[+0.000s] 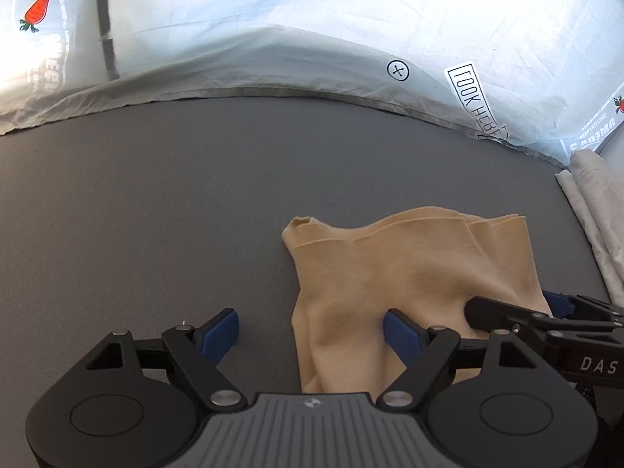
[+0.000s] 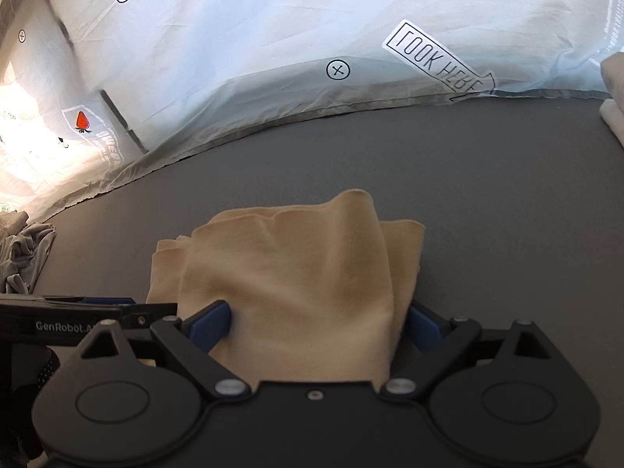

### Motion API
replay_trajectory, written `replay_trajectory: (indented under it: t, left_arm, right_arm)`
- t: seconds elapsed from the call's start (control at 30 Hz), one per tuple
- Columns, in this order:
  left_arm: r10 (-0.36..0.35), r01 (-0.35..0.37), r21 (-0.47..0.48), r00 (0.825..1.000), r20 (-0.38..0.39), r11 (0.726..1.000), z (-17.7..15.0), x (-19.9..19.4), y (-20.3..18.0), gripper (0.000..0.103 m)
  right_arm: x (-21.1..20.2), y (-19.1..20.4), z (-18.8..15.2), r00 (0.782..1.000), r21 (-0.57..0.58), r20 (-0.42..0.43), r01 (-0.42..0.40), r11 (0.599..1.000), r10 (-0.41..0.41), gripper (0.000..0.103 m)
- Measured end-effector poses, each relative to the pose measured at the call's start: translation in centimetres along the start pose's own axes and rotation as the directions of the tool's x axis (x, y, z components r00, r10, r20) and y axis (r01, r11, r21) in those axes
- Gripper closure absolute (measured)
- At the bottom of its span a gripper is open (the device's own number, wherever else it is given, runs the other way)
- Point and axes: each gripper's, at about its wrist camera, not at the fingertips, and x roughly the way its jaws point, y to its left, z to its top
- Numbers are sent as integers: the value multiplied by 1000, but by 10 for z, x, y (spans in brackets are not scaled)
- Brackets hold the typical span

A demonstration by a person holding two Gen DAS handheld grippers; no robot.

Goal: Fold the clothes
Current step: 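Grasp the folded shirt with both tools and lift it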

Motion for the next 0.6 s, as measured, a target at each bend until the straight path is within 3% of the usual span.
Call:
replay_trajectory:
  t: [0.03, 0.07, 0.13, 0.23, 0.3, 0.43, 0.6]
  left_arm:
    - [-25, 25, 2, 1000, 9, 1000, -1, 0, -3, 46]
    - [-57, 57, 2, 998, 15, 998, -1, 0, -5, 70]
    - [-92, 92, -30, 996, 21, 995, -3, -2, -11, 87]
    - [-94, 93, 24, 993, 65, 995, -9, -22, -28, 90]
    - [-140, 138, 23, 984, 114, 990, -14, -52, -43, 90]
    - [-182, 171, 70, 956, 230, 983, -26, -118, -81, 91]
    - [-265, 226, 152, 904, 336, 962, -40, -181, -132, 91]
  right_arm:
    - [0, 3, 1, 1000, 1, 4, -5, 1000, 5, 35]
    - [0, 6, 2, 1000, 5, 7, -9, 1000, 9, 43]
    - [-4, 12, 3, 1000, 17, 24, -9, 1000, 8, 69]
    - [-23, 19, 0, 997, 49, 78, 0, 999, -4, 77]
    - [-48, 23, -3, 991, 80, 133, -16, 997, 6, 79]
    - [-116, 37, -14, 965, 47, 261, -16, 999, 3, 81]
    - [-198, 43, -28, 915, 3, 401, 30, 1000, -28, 82]
